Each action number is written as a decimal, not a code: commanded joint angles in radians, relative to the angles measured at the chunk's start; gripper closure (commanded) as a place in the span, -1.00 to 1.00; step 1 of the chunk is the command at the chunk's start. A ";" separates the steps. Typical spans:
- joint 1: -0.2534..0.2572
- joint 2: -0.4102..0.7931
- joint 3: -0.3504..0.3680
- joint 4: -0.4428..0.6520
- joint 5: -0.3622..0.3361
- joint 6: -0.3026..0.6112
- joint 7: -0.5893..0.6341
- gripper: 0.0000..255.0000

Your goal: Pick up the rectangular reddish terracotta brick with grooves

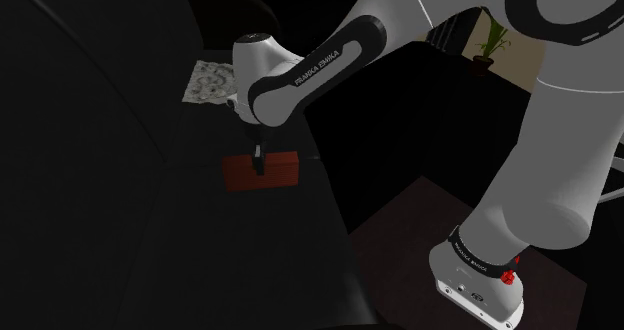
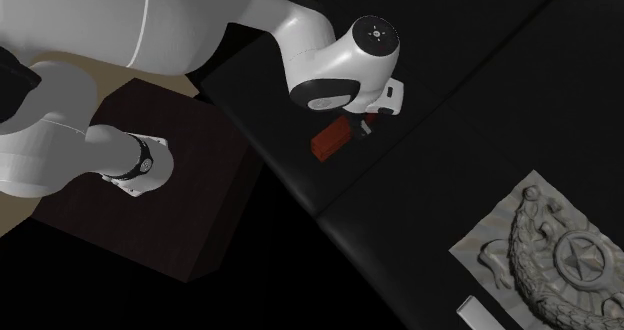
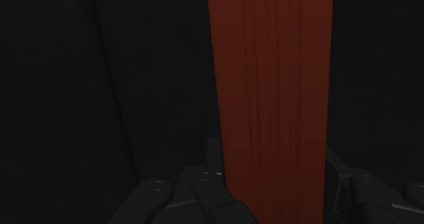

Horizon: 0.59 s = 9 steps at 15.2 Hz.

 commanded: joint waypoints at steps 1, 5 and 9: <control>0.000 0.001 0.000 -0.001 0.000 0.001 0.000 1.00; -0.003 -0.018 0.002 0.004 0.008 -0.023 -0.005 1.00; -0.006 -0.051 0.006 0.020 0.021 -0.070 -0.014 1.00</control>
